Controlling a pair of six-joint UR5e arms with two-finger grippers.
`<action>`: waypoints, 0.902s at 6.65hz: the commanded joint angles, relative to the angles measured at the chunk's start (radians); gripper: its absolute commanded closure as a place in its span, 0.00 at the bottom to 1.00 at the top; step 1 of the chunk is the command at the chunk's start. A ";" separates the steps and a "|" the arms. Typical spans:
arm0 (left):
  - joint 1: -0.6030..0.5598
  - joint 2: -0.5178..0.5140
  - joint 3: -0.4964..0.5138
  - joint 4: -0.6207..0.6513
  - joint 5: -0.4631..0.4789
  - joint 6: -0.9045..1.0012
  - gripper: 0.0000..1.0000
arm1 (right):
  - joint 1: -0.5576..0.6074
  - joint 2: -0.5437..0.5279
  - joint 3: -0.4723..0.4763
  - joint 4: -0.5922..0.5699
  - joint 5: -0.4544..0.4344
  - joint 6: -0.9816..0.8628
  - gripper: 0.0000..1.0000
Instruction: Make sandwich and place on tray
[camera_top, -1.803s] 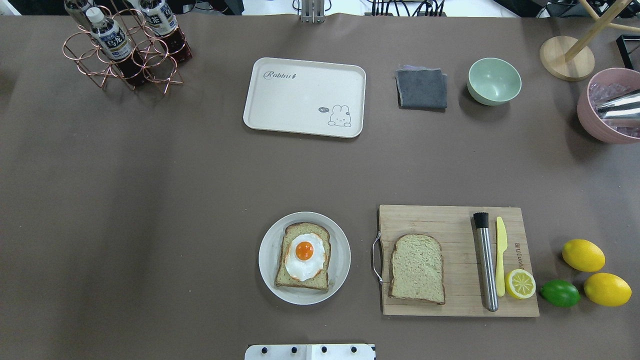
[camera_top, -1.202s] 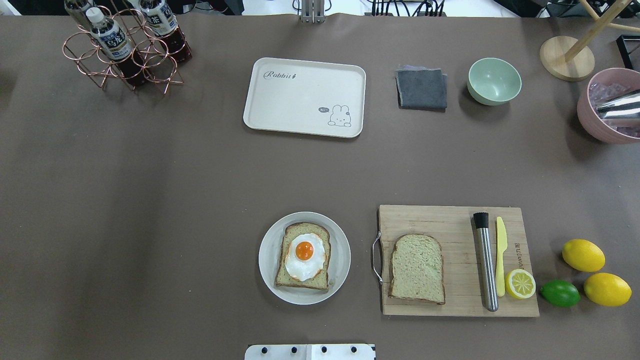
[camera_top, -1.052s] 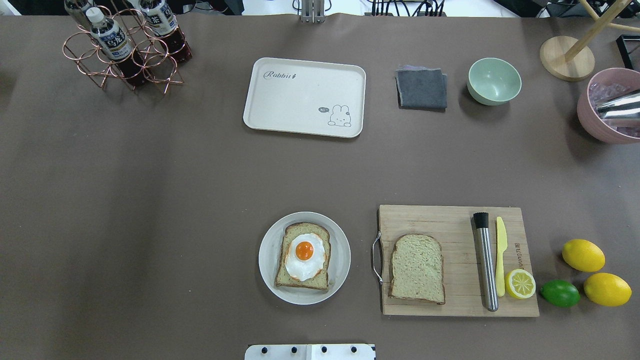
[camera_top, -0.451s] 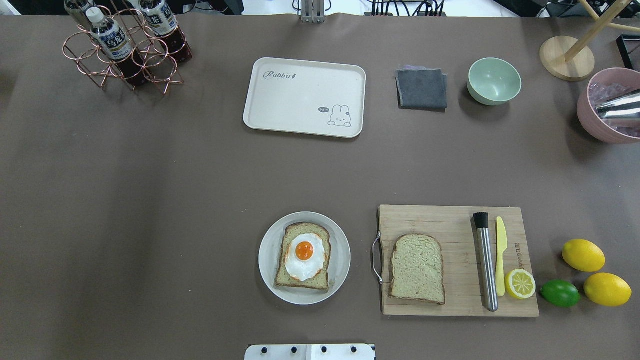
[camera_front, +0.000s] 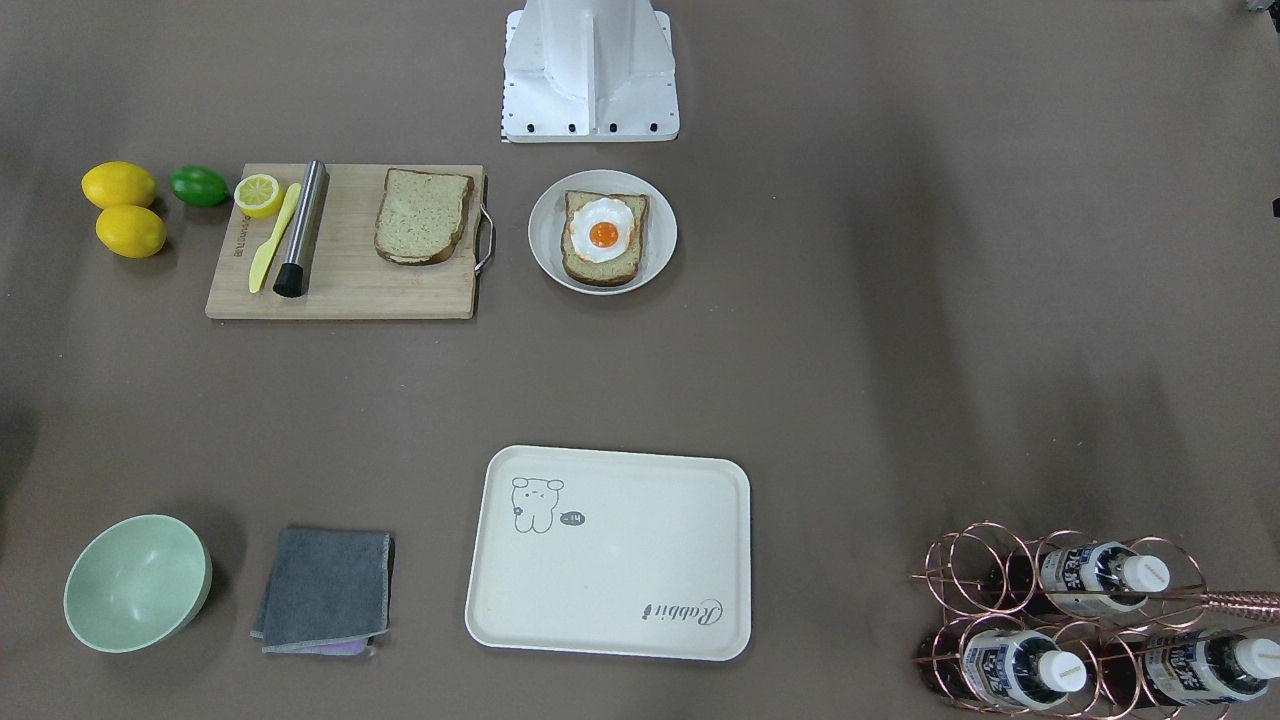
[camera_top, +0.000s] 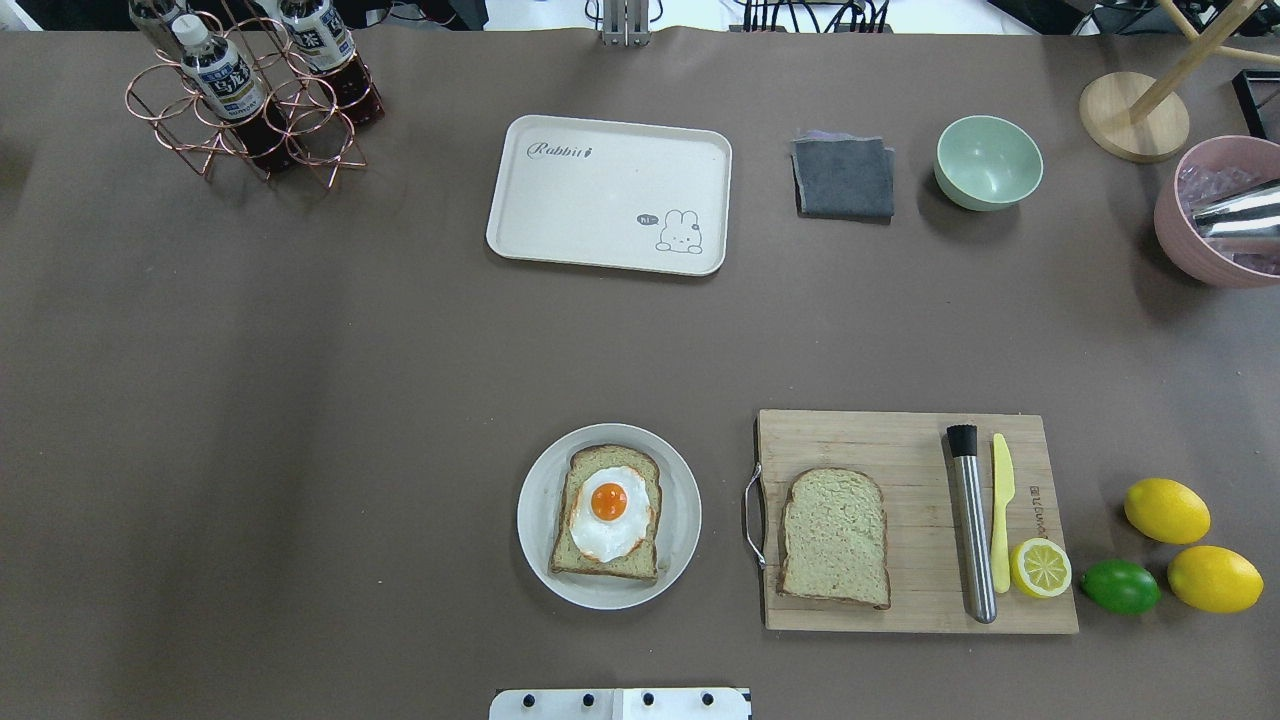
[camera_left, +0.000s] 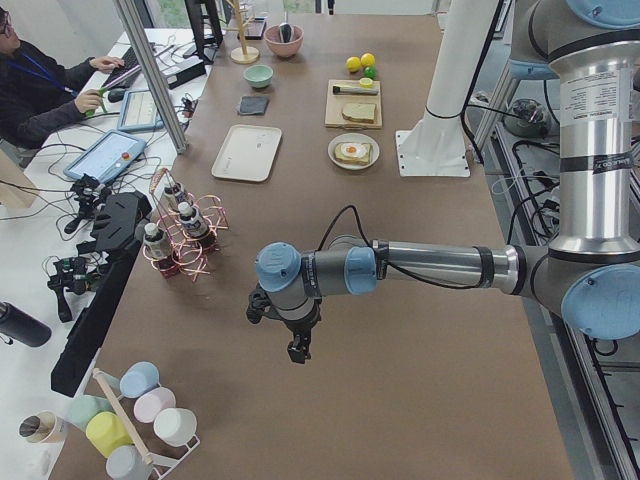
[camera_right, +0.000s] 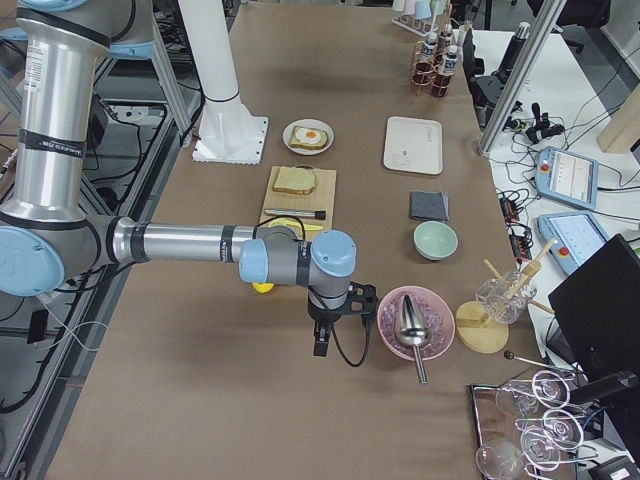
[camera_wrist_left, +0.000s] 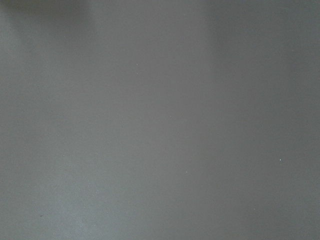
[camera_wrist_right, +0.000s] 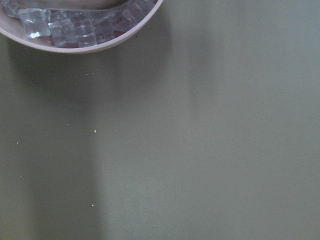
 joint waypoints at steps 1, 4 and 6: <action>0.000 0.000 0.000 0.001 0.000 0.000 0.01 | 0.000 0.000 0.000 0.000 0.006 0.000 0.00; 0.000 -0.003 0.000 0.000 0.000 0.000 0.01 | 0.000 -0.006 -0.012 0.119 0.003 0.002 0.00; 0.000 -0.049 0.000 0.004 0.002 -0.003 0.01 | 0.000 -0.002 -0.014 0.167 0.000 0.003 0.00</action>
